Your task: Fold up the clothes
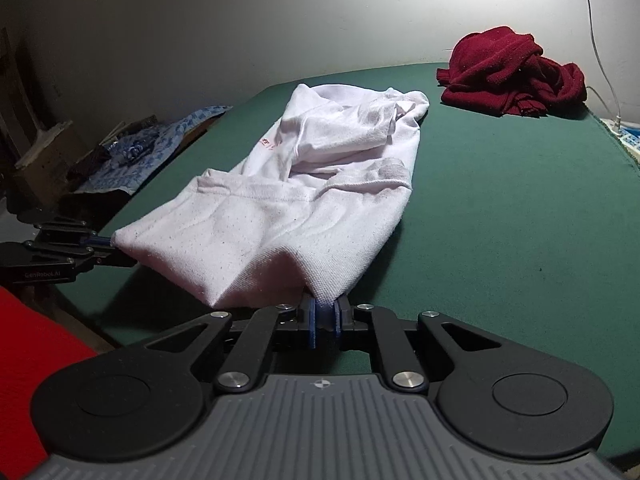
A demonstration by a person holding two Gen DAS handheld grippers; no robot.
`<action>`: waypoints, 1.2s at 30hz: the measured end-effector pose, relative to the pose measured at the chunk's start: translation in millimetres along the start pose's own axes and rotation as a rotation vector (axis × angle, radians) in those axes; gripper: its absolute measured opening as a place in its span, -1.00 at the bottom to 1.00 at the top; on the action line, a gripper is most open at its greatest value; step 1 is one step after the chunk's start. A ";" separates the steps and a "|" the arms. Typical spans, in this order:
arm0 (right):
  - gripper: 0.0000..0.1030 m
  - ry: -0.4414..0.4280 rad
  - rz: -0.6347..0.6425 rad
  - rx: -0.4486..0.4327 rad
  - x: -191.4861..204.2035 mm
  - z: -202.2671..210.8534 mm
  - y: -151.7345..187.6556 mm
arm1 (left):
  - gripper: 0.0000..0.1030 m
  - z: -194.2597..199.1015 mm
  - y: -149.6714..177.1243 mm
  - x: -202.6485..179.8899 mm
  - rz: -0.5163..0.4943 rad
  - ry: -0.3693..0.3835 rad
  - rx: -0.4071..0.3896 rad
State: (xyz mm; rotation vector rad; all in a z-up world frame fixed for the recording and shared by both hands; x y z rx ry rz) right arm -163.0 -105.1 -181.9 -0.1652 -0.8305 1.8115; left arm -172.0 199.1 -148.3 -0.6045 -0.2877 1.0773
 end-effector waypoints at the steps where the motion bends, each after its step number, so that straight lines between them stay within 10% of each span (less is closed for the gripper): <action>1: -0.83 -0.008 -0.003 0.011 1.1 4.5 0.0 | -0.94 1.6 0.8 1.9 0.006 0.010 0.006; 10: -0.83 -0.028 -0.040 0.048 15.9 12.6 -5.0 | -0.94 10.7 -0.5 20.0 0.078 0.098 0.028; 23: -0.83 -0.012 -0.016 -0.178 -21.8 -14.9 -119.9 | -0.93 -6.7 -110.2 59.7 0.131 -0.031 -0.158; 36: -0.68 -0.017 -0.160 -0.141 -80.9 -100.4 -151.8 | -0.92 -116.7 -146.6 100.3 0.286 -0.140 -0.005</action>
Point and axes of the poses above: each gripper's, at about its wrist camera, not at the fingertips, and z roughly against the way its jaws point, x to its left, y to its underside, the point moved 2 cm from there along -z, roughly the way its jaws point, and after that the axes turned 11 degrees about x, right-handed, at the moved point
